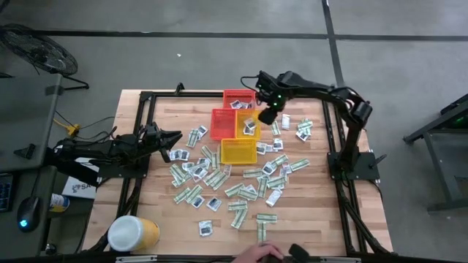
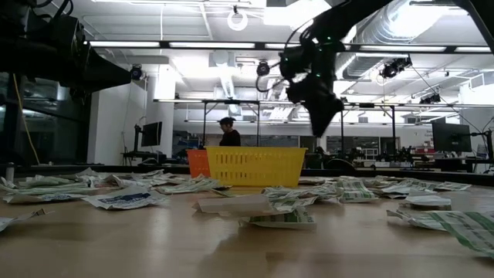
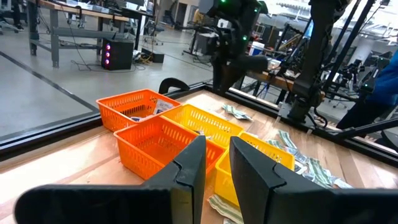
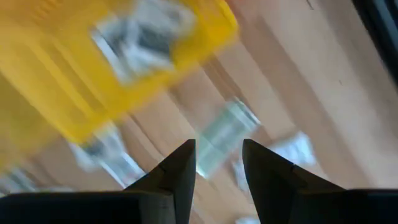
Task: Pick & Place First Aid Supplies
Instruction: Put the bandage into the bottom orange bin
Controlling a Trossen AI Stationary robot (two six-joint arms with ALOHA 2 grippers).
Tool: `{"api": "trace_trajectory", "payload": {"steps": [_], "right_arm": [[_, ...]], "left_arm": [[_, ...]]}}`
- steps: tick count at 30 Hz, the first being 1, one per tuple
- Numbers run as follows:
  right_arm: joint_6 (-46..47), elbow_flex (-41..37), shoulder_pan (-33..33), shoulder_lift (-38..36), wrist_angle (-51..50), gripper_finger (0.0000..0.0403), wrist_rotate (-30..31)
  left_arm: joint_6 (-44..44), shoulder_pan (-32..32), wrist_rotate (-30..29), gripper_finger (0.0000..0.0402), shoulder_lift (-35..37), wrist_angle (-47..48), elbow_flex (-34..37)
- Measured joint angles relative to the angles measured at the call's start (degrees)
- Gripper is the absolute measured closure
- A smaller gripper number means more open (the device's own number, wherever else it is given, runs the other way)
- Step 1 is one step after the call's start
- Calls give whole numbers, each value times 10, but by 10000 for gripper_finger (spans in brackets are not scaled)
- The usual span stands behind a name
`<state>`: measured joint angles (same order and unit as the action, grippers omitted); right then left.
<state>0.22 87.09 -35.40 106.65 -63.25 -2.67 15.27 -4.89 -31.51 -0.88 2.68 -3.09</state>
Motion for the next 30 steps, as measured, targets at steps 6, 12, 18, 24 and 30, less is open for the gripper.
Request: {"api": "trace_trajectory", "payload": {"steps": [6,12,18,24,30], "right_arm": [[-93,-62,-27,-3,-20,276,9],[-180,-134,-44,-3,22,276,18],[-275,-187,-48,-3,94,276,78],[-319,-220,-47,-3,141,276,72],[-324,-254,-47,-7,196,277,49]], "left_arm": [[0,0,0,328,0,0,0],[0,0,0,328,0,0,0],[0,0,0,328,0,0,0],[0,0,0,328,0,0,0],[0,0,0,328,0,0,0]]}}
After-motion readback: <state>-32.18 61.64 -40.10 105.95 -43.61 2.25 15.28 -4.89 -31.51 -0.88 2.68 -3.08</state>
